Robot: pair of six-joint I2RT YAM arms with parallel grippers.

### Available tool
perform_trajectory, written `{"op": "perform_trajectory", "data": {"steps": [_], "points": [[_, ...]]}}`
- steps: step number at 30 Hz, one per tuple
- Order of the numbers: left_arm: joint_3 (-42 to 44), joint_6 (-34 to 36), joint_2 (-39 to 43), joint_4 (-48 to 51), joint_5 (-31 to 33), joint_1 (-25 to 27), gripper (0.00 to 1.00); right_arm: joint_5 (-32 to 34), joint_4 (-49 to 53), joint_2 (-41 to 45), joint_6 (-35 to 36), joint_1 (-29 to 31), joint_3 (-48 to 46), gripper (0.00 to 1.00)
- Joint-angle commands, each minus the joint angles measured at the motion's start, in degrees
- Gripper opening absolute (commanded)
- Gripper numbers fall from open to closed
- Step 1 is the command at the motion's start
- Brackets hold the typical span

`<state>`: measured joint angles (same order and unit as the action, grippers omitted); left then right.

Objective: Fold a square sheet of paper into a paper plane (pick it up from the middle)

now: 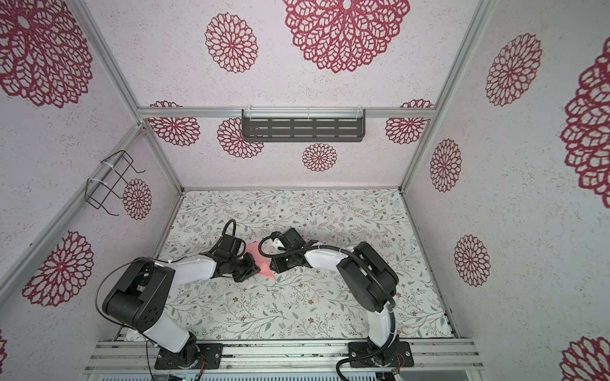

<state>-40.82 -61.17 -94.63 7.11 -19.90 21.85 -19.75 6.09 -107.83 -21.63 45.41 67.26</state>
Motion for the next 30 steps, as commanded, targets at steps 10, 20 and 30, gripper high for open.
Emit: {"op": "perform_trajectory", "data": {"steps": [10, 20, 30], "points": [[-0.7, -0.6, -4.6, 4.7, 4.3, 0.2, 0.07, -7.4, -1.6, 1.9, -18.5, 2.1, -0.8, 0.10], [-0.8, -0.6, -6.1, 5.8, 3.9, 0.1, 0.06, -7.3, 2.1, -4.0, -19.3, 1.7, 3.4, 0.00], [-1.7, 0.0, -6.1, 7.1, 3.7, 0.1, 0.06, -6.3, 3.3, -6.5, -19.3, 0.6, 4.5, 0.00]]}}
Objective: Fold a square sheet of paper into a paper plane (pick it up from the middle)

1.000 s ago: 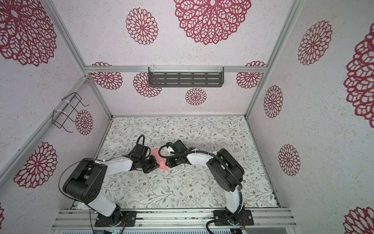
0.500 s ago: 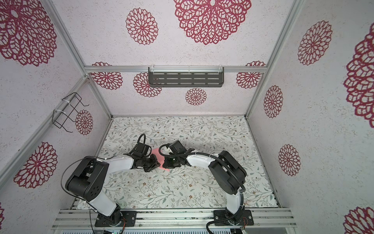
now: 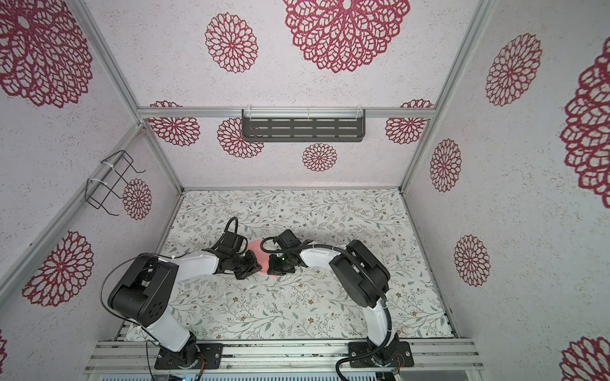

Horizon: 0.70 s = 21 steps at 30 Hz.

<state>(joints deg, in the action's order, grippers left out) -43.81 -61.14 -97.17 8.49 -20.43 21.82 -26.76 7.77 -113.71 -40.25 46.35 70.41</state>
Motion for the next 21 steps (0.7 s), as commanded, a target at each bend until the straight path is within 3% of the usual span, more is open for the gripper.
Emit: {"op": "perform_trajectory", "data": {"steps": [1, 15, 21], "points": [[1.2, 0.0, -3.5, 5.8, 4.3, 0.1, 0.06, 0.7, 1.8, -0.7, -0.6, -0.4, 1.2, 0.00], [0.1, 0.4, -3.3, 6.7, 4.4, 0.1, 0.06, 1.7, 3.9, -1.9, 1.0, -0.9, 0.6, 0.01], [-1.9, 2.9, 0.2, 3.1, 1.1, 0.2, 0.10, 1.6, 4.1, -2.5, 1.1, -1.3, 0.5, 0.01]]}}
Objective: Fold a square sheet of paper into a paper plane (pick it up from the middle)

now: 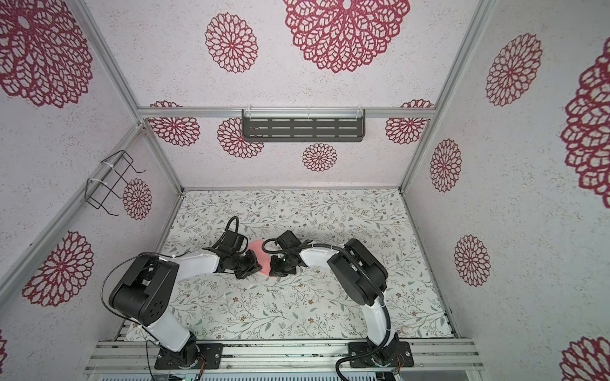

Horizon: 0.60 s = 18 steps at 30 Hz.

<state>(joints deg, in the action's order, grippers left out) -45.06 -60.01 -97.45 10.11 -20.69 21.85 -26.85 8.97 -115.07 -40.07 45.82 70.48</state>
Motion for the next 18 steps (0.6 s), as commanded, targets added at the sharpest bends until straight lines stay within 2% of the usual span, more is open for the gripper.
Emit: {"op": "perform_trajectory", "data": {"steps": [1, 8, 18], "points": [[-0.7, 2.3, 1.7, 1.0, 1.3, 0.3, 0.12, 1.6, 2.9, -1.3, 0.9, -0.7, 0.5, 0.01], [1.3, 4.6, 5.6, 0.5, 2.4, 0.0, 0.19, 1.6, 3.8, -2.2, 0.6, -0.8, 0.5, 0.02], [2.5, 5.6, 4.2, 2.5, 5.1, -0.9, 0.19, 1.5, 4.2, -2.9, 0.2, -1.2, 0.3, 0.04]]}}
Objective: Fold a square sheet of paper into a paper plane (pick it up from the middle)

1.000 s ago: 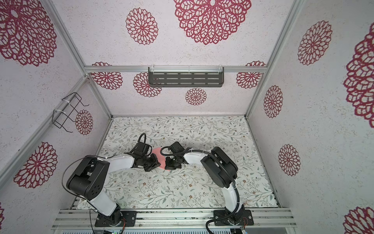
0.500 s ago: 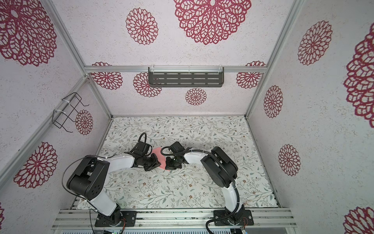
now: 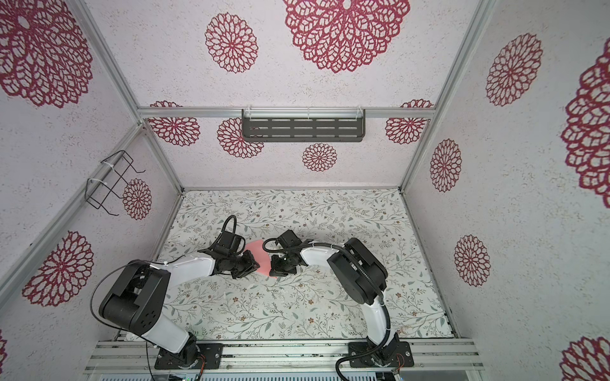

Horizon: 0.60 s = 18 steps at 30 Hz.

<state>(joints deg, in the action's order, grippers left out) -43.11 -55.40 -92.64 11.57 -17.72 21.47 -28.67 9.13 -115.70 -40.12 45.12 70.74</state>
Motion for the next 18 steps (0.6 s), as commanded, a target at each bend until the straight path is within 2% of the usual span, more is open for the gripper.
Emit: {"op": "perform_trajectory", "data": {"steps": [1, 13, 18], "points": [[0.6, 1.2, -0.7, 1.2, 2.4, -0.7, 0.19, 3.3, 4.1, -2.3, 0.3, -0.5, 0.0, 0.04], [1.4, 2.8, -2.5, 2.7, 4.3, -1.8, 0.19, 3.1, 4.5, -2.8, 0.2, -0.6, -0.1, 0.05], [0.4, 4.3, -2.4, 6.7, 7.5, -2.6, 0.19, 3.3, 4.8, -2.8, 0.4, -0.7, -0.1, 0.05]]}}
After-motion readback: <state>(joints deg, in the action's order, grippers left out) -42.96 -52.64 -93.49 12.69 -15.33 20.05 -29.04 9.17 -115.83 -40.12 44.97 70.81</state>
